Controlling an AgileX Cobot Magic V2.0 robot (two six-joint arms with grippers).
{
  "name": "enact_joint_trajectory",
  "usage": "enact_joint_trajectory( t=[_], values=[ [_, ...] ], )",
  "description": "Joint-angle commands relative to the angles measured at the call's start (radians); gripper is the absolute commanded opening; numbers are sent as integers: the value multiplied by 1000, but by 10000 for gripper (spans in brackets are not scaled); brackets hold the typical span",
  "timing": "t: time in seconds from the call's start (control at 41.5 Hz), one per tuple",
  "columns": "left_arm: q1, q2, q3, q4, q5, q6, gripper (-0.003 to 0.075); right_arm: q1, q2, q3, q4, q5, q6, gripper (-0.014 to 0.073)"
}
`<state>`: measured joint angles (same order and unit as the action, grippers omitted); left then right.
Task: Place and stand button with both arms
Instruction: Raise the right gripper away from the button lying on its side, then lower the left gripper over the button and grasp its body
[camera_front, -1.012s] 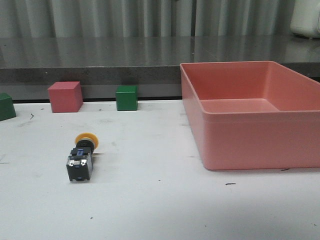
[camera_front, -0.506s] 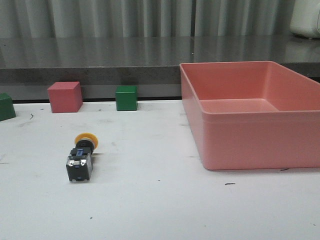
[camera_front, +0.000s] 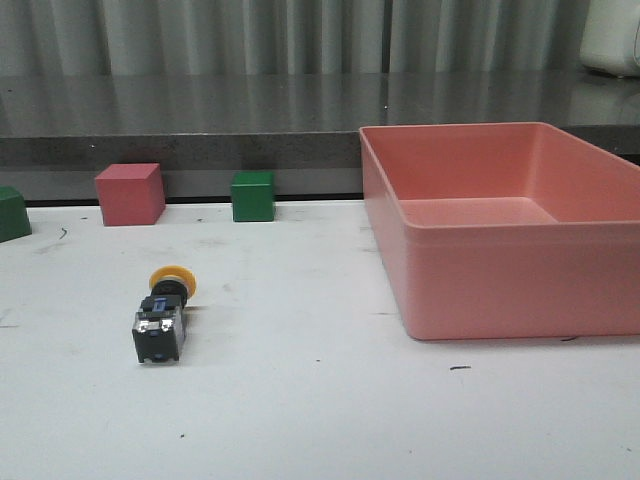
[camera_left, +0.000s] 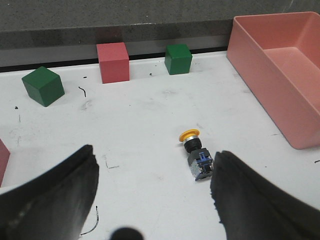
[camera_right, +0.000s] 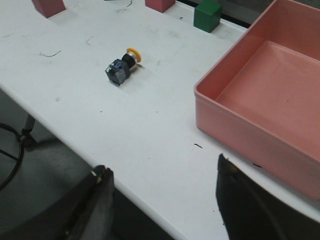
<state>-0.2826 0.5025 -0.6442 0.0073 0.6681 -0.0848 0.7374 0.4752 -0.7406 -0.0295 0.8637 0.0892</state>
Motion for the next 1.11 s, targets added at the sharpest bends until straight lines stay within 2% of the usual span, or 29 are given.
enact_joint_trajectory(
  t=[0.0, 0.145, 0.747, 0.94, 1.084],
  values=[
    [-9, 11, -37, -7, -65, -3, 472, -6, 3, -23, 63, -58, -97, 466],
    [-9, 11, -37, -7, -66, -3, 472, -6, 3, -23, 101, -62, -153, 466],
    [-9, 11, -39, -15, -73, -3, 472, -6, 3, -23, 99, -62, -153, 466],
    [-9, 50, -119, -55, -55, 6, 472, -6, 3, -23, 99, -62, -153, 466],
    [-9, 172, -218, -57, -4, 20, 472, -6, 3, -23, 99, -62, -153, 466]
  ],
)
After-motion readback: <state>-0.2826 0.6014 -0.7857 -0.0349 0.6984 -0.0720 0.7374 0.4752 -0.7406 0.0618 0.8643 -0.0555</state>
